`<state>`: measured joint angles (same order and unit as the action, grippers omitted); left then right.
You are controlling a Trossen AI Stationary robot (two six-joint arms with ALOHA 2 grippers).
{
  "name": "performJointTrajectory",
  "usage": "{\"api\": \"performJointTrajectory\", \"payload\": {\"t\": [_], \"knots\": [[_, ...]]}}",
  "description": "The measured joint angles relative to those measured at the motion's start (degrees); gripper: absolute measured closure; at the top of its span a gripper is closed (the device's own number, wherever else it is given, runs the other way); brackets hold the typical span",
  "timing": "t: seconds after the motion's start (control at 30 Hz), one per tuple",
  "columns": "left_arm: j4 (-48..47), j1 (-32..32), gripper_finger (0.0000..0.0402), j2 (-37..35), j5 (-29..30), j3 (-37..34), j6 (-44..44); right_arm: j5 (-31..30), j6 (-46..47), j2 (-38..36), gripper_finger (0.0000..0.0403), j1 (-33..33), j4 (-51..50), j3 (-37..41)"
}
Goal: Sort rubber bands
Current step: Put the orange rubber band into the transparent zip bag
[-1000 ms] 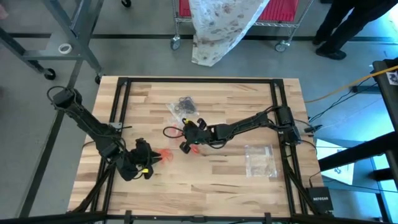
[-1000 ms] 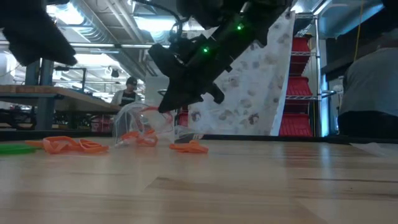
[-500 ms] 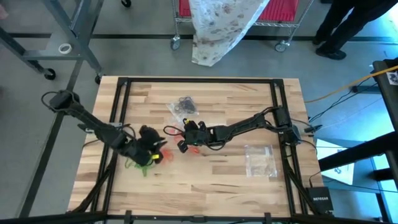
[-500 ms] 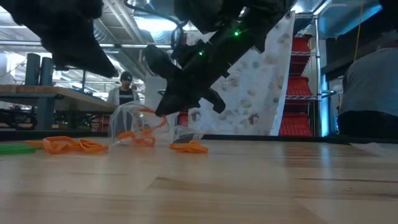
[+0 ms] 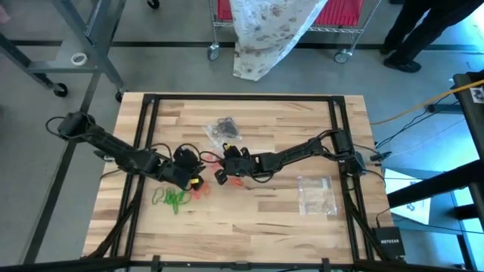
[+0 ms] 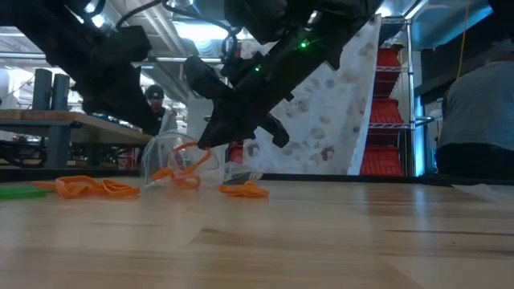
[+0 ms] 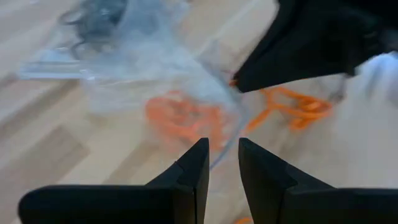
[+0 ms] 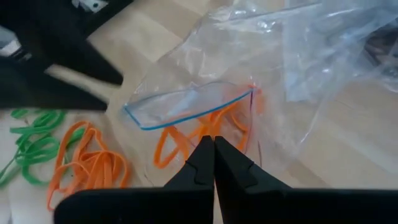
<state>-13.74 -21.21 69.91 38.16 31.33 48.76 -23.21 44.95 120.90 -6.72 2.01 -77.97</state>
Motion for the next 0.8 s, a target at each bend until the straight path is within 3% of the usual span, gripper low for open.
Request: {"api": "performJointTrajectory", "payload": {"t": [0.27, 0.6, 0.8], "knots": [[7.6, 0.0, 0.0323, 0.3, -2.2, -0.2, -4.3, -4.9, 2.1, 0.0, 0.0403, 0.0, 3.1, 0.0], [9.4, -0.5, 0.0323, -0.6, -2.2, -0.1, -4.9, -9.2, 7.6, 0.5, 0.0403, 0.0, 7.4, 0.0], [8.0, -0.5, 0.0323, -3.3, -2.2, 0.6, -6.1, -8.8, 10.6, 3.4, 0.0403, 0.0, 8.5, 0.0]]}}
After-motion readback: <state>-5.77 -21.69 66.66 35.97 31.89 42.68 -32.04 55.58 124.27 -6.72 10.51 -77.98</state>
